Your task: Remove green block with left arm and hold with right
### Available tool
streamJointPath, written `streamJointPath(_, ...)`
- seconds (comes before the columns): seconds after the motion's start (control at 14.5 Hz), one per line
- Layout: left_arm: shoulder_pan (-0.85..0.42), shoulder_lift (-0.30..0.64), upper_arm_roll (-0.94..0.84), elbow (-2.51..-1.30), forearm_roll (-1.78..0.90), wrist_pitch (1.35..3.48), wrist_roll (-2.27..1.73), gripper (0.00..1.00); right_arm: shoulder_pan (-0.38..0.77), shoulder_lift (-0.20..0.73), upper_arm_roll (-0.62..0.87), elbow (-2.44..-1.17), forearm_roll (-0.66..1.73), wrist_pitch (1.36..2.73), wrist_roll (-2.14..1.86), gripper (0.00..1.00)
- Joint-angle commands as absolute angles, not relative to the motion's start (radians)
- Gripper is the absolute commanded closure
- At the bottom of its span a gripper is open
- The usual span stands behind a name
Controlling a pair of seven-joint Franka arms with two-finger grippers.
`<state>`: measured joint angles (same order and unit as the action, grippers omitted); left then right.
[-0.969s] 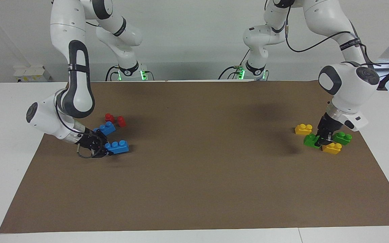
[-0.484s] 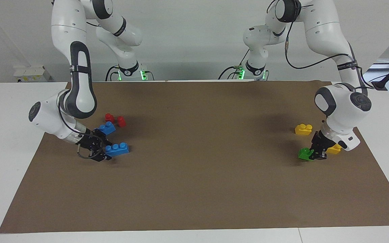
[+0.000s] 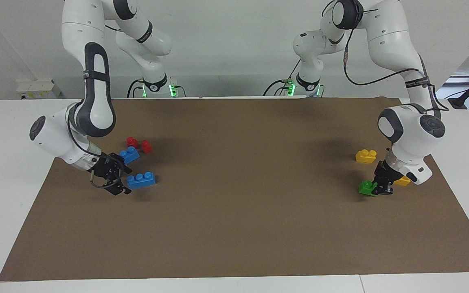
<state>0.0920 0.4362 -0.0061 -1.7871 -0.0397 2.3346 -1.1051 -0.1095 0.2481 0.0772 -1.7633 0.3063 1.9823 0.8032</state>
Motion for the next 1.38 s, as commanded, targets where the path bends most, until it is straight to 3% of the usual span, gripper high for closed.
streamJointPath(0.0, 0.086, 0.442, -0.005, -1.795, -0.043, 2.359, -1.109, 0.01, -0.086, 0.197, 0.086, -1.706, 0.209, 1.878, 0.648, 0.00)
streamJointPath(0.42, 0.084, 0.410, -0.006, -1.787, 0.000, 2.338, -1.062, 0.00, -0.052, 0.064, 0.095, -1.634, 0.048, 1.715, 0.275, 0.00)
streamJointPath(0.62, 0.086, 0.321, -0.008, -1.776, 0.000, 2.245, -0.918, 0.00, -0.055, 0.063, 0.092, -1.585, -0.015, 1.677, 0.087, 0.00)
streamJointPath(1.31, 0.054, -0.014, -0.026, -1.753, -0.003, 1.843, -0.252, 0.00, -0.087, -0.005, 0.083, -1.617, -0.035, 1.626, -0.001, 0.00)
